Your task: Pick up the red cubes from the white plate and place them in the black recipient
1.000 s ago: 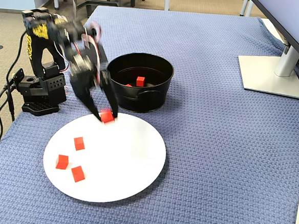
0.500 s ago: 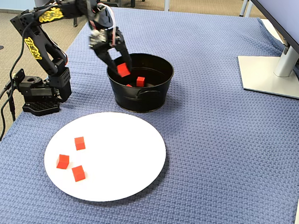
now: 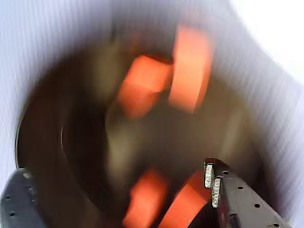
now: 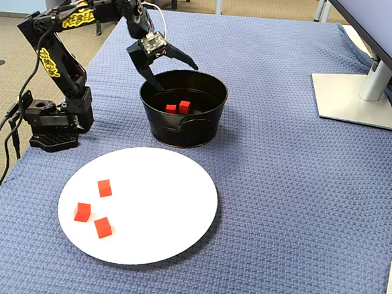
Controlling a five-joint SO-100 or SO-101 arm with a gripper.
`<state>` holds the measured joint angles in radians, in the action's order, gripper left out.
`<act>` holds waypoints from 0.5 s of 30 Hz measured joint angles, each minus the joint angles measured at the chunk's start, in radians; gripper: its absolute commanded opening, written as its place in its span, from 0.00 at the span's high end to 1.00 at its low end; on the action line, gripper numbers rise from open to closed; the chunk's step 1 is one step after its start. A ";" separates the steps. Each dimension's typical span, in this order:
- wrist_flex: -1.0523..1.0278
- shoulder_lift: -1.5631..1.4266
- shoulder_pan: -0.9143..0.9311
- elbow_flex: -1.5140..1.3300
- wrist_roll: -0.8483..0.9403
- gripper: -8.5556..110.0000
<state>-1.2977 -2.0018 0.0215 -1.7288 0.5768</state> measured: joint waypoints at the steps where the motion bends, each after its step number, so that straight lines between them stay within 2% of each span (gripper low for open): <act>1: 0.008 0.000 0.061 0.009 0.063 0.59; 8: 0.106 0.054 0.489 0.023 0.462 0.55; 15: 0.405 0.189 0.727 -0.110 0.847 0.56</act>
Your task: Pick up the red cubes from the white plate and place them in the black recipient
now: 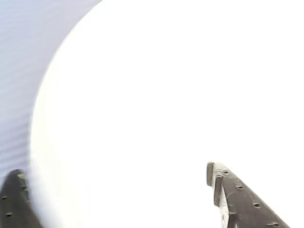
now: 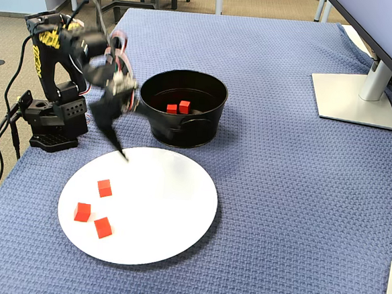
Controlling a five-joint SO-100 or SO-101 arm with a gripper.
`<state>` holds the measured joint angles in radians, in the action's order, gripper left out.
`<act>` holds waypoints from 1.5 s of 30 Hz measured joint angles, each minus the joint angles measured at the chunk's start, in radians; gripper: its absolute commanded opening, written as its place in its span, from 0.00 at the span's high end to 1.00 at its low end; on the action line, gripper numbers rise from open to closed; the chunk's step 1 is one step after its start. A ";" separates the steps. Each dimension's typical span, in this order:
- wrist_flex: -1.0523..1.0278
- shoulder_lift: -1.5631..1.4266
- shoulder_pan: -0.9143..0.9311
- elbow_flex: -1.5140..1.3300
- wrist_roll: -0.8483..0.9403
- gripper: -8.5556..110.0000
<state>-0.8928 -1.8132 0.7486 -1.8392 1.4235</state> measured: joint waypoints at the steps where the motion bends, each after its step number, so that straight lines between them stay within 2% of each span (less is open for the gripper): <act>1: 0.048 0.020 0.015 -0.026 0.032 0.57; 9: 0.488 0.072 0.044 -0.345 0.172 0.57; 13: 0.578 0.041 0.040 -0.489 0.201 0.57; 20: 0.600 -0.069 0.021 -0.603 0.213 0.57; 28: 0.512 -0.158 0.054 -0.607 0.232 0.58; 45: 0.552 -0.106 0.216 -0.607 0.288 0.59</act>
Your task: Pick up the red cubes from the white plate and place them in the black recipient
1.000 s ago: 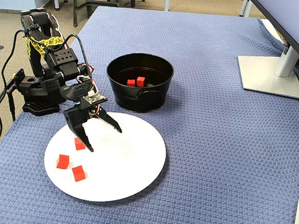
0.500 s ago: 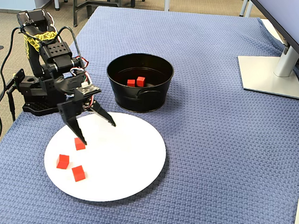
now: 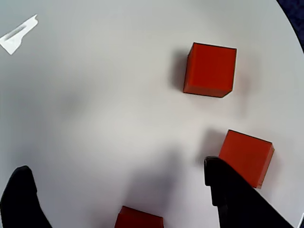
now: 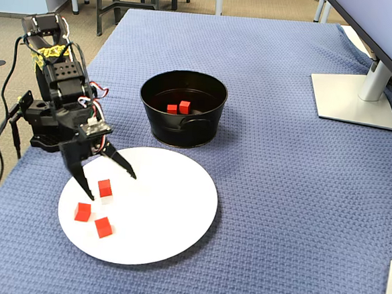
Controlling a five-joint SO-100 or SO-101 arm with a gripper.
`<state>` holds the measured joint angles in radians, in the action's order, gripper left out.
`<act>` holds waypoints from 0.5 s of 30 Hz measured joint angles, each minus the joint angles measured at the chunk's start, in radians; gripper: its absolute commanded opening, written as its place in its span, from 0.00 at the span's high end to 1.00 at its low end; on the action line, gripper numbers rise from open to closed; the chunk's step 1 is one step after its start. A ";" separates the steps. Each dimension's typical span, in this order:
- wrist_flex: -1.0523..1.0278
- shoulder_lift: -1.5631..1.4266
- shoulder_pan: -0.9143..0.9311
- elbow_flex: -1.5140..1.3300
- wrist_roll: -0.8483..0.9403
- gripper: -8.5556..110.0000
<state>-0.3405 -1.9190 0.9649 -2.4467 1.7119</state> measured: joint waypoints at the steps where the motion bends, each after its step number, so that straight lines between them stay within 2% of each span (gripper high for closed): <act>1: 0.006 0.009 0.003 0.000 0.000 0.59; 15: 0.037 0.021 0.011 -0.094 -0.018 0.61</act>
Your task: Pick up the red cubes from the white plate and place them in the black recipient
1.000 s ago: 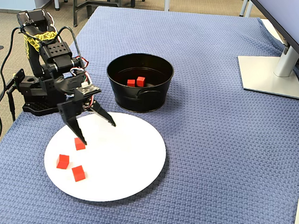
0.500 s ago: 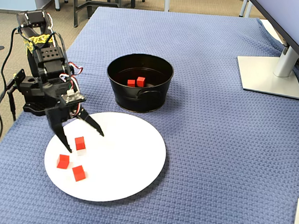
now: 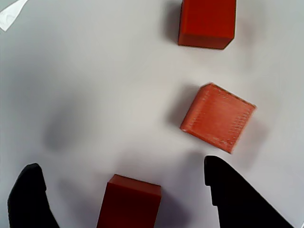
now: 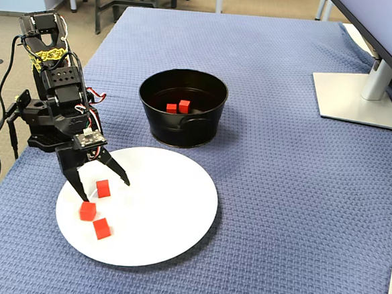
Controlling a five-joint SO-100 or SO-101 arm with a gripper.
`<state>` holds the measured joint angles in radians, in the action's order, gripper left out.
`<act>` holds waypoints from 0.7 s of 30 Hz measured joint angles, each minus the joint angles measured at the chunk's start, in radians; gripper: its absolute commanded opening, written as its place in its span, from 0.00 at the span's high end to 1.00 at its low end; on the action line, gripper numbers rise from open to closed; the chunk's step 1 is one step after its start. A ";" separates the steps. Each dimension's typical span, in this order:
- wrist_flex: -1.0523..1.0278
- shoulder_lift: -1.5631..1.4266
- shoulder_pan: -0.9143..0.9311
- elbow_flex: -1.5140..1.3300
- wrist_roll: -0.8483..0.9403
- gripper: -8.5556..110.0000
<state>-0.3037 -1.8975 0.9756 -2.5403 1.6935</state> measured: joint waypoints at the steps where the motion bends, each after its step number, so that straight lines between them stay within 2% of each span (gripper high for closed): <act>1: 0.000 -0.003 0.000 -0.005 -0.002 0.61; 9: 0.011 -0.032 -0.002 -0.041 -0.009 0.64; 21: 0.012 -0.067 -0.018 -0.083 -0.038 0.75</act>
<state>-0.2915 -1.9650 0.9572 -2.6231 1.6552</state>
